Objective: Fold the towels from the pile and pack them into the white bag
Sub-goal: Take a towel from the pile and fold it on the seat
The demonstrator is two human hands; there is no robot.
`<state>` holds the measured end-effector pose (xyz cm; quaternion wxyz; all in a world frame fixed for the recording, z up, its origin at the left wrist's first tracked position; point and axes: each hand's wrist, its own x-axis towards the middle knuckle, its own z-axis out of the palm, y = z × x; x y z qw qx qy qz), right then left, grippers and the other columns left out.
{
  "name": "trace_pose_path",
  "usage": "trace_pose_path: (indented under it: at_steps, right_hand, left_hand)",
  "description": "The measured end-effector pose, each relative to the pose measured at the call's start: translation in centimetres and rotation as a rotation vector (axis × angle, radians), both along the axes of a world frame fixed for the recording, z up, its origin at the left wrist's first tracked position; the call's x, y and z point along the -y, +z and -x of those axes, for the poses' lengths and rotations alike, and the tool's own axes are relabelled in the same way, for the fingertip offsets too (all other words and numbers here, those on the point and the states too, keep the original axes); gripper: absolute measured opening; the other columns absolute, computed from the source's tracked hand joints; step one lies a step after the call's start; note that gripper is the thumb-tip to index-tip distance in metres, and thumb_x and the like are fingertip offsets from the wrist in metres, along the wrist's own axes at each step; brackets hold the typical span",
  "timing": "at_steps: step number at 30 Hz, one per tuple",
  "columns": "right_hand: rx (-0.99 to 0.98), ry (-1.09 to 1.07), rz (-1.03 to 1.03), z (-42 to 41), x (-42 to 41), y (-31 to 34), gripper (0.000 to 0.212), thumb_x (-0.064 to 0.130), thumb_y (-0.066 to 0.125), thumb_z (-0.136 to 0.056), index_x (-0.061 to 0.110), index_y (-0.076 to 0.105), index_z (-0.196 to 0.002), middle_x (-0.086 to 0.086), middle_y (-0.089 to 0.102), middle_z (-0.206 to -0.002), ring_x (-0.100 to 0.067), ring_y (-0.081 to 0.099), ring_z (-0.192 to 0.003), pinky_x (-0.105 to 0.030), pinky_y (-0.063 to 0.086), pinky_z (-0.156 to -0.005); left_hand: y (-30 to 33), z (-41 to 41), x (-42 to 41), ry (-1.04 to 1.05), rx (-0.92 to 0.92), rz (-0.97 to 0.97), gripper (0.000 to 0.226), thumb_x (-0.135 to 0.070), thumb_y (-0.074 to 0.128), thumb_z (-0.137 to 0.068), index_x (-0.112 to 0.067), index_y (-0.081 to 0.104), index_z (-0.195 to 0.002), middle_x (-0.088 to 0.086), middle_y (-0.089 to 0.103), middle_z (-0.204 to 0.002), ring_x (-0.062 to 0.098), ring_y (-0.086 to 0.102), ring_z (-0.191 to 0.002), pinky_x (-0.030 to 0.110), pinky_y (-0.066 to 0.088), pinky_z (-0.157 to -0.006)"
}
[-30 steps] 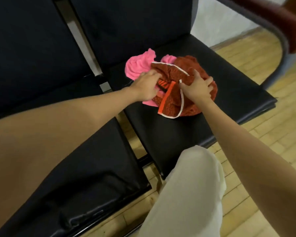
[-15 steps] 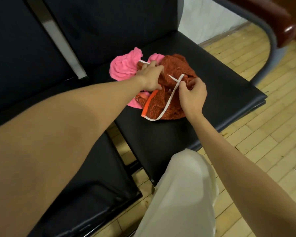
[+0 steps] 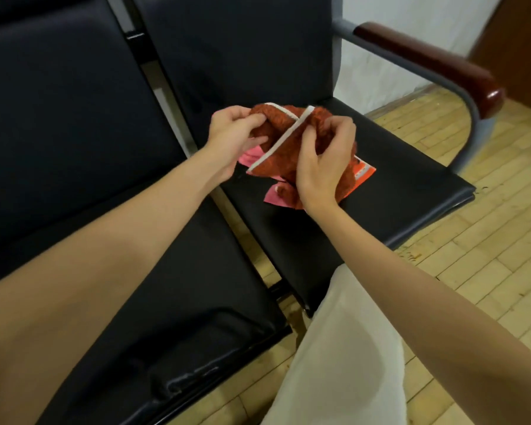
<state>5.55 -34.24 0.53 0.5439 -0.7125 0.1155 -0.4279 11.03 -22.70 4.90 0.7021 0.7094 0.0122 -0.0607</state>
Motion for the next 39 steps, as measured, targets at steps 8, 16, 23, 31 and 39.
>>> trace_pose_path:
  at_steps: [8, 16, 23, 31, 39]
  right_hand:
    - [0.275, 0.193, 0.282, 3.8, -7.2, 3.4, 0.009, 0.001, 0.058, -0.083, -0.003, 0.053, -0.089, -0.015, 0.052, -0.095, -0.025, 0.052, -0.091, -0.032, 0.044, -0.086]
    - [0.092, 0.433, -0.016, 8.6, -14.4, 3.3, 0.009, 0.005, 0.048, -0.090, 0.012, 0.042, -0.091, 0.004, 0.047, -0.080, -0.001, 0.048, -0.074, -0.013, 0.039, -0.073]
    - [-0.262, 0.567, -0.305, 10.4, -18.4, 0.0, 0.010, 0.003, 0.049, -0.090, 0.011, 0.053, -0.087, 0.004, 0.053, -0.075, 0.003, 0.051, -0.066, -0.017, 0.043, -0.068]
    - [-0.578, 0.673, -0.257, 11.0, -19.1, -3.1, 0.007, 0.008, 0.058, -0.086, 0.012, 0.063, -0.083, -0.003, 0.065, -0.079, -0.012, 0.062, -0.074, -0.024, 0.050, -0.067]
    - [-0.861, 1.012, -0.530, 10.9, -18.0, -5.2, 0.008, 0.006, 0.060, -0.091, 0.011, 0.060, -0.097, -0.008, 0.064, -0.096, -0.018, 0.065, -0.084, -0.032, 0.053, -0.066]
  left_hand:
    - [4.4, 6.8, -10.1, 0.051, 0.006, 0.316, 0.005, -0.005, 0.055, -0.094, -0.004, 0.059, -0.092, 0.013, 0.069, -0.096, 0.026, 0.068, -0.098, 0.036, 0.057, -0.084]
    - [1.0, 12.8, -19.7, 0.254, -0.092, 0.470, 0.012, -0.006, 0.051, -0.092, -0.004, 0.059, -0.101, 0.010, 0.066, -0.097, 0.020, 0.066, -0.096, 0.034, 0.056, -0.086]
    - [-2.4, 17.2, -26.2, 0.406, -0.044, 0.370, 0.012, -0.001, 0.056, -0.090, -0.003, 0.064, -0.098, 0.011, 0.068, -0.100, 0.022, 0.067, -0.099, 0.034, 0.055, -0.089]
    - [-4.3, 20.0, -31.7, 0.601, -0.038, 0.098, 0.026, 0.013, 0.044, -0.083, -0.005, 0.061, -0.077, 0.008, 0.063, -0.084, 0.021, 0.062, -0.089, 0.033, 0.052, -0.089]
    - [-5.7, 22.2, -32.9, 0.573, -0.101, 0.161, 0.028, 0.013, 0.034, -0.079, -0.003, 0.055, -0.071, 0.009, 0.059, -0.080, 0.019, 0.060, -0.083, 0.036, 0.053, -0.085]
